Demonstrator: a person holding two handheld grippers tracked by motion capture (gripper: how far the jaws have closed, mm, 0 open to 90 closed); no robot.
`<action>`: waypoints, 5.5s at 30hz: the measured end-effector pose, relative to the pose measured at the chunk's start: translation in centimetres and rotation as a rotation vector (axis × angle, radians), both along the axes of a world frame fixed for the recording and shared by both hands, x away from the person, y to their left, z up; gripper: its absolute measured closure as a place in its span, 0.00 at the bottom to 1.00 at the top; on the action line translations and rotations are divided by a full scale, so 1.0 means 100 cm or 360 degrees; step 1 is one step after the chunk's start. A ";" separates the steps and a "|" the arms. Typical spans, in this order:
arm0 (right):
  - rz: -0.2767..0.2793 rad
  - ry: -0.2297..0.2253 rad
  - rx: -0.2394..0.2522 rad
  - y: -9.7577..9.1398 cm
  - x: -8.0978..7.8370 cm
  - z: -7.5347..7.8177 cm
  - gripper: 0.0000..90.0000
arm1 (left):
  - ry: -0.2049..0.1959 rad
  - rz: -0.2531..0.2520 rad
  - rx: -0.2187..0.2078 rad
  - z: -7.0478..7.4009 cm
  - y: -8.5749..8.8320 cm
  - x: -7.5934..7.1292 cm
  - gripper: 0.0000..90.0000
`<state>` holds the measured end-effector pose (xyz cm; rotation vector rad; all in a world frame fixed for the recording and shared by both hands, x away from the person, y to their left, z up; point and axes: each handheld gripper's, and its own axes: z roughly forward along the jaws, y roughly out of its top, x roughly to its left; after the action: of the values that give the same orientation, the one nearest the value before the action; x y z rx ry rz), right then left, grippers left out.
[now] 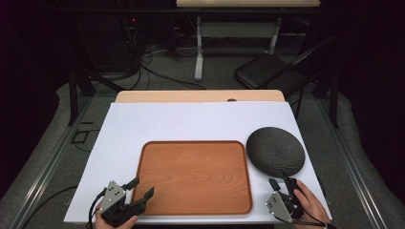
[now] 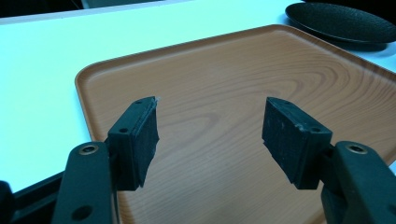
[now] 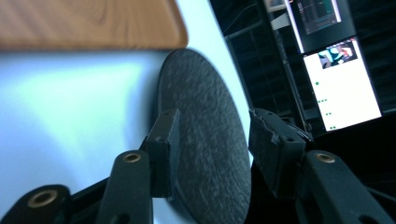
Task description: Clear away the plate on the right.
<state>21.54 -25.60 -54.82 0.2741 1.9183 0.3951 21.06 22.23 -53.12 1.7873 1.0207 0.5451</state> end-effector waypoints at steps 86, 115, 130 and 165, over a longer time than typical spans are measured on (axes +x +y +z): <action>0.0055 0.0274 -0.0466 -0.012 0.056 -0.009 0.95 | 0.0016 -0.0009 -0.0021 -0.001 -0.001 0.001 0.42; -0.0064 0.0296 -0.0572 -0.007 0.058 -0.002 0.97 | 0.0023 -0.0015 -0.0033 -0.001 -0.001 0.001 0.43; -0.0060 0.0293 -0.0560 -0.007 0.059 0.009 0.95 | 0.0031 -0.0006 -0.0043 -0.002 0.000 0.002 0.43; 0.0203 0.0119 -0.0669 0.056 0.026 0.079 0.93 | 0.0016 -0.0002 -0.0048 0.000 0.002 0.000 0.43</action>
<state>24.10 -19.97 -46.93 -0.1117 2.0448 0.0585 21.09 22.38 -53.13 1.7654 1.0292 0.5179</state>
